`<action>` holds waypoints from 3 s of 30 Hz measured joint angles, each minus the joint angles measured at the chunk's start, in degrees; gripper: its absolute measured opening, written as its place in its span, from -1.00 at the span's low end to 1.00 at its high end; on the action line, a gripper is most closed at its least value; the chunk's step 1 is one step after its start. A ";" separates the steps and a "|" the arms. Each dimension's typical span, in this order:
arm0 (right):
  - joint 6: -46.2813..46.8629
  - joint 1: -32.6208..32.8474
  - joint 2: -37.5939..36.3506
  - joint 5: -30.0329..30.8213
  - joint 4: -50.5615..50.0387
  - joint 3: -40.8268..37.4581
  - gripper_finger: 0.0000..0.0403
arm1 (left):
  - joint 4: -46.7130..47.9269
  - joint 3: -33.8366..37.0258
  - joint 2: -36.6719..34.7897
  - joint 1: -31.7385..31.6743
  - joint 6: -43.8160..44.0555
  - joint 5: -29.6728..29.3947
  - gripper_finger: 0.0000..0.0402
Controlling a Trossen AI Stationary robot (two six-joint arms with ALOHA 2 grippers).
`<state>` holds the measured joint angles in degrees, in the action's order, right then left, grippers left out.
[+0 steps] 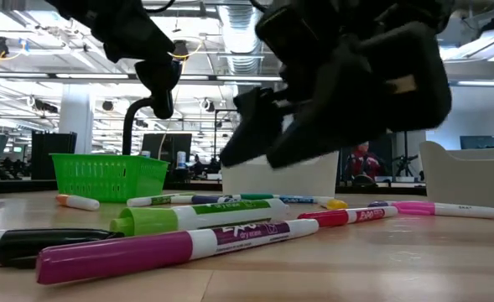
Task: Pick & Place Markers
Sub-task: Put the big light green marker pen into the white bin, then put the big red marker pen into the white bin
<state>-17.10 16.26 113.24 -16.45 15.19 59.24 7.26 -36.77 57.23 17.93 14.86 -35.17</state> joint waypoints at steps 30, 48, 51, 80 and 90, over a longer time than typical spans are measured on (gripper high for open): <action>-5.27 -4.76 -11.87 10.14 -17.04 1.83 -0.65 | -0.94 0.02 -0.72 -3.25 0.39 0.84 -0.12; -5.20 -28.92 -11.46 22.99 -34.00 1.24 -0.60 | -0.94 0.02 -0.71 -3.25 0.46 0.89 -0.12; -5.02 -29.12 -9.95 25.69 -34.17 1.24 -0.56 | -0.98 0.02 -0.72 -3.25 0.65 0.89 -0.12; 33.94 6.12 -40.41 12.63 -62.75 0.44 -0.33 | -1.75 0.02 -0.54 -3.25 1.02 0.91 -0.12; 86.85 26.18 -44.49 6.15 -60.30 -10.93 -0.29 | -2.60 0.02 -0.54 -3.25 3.84 0.91 -0.12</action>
<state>69.75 42.44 68.76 -10.30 -45.11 48.31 4.67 -36.75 56.69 14.68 18.69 -34.26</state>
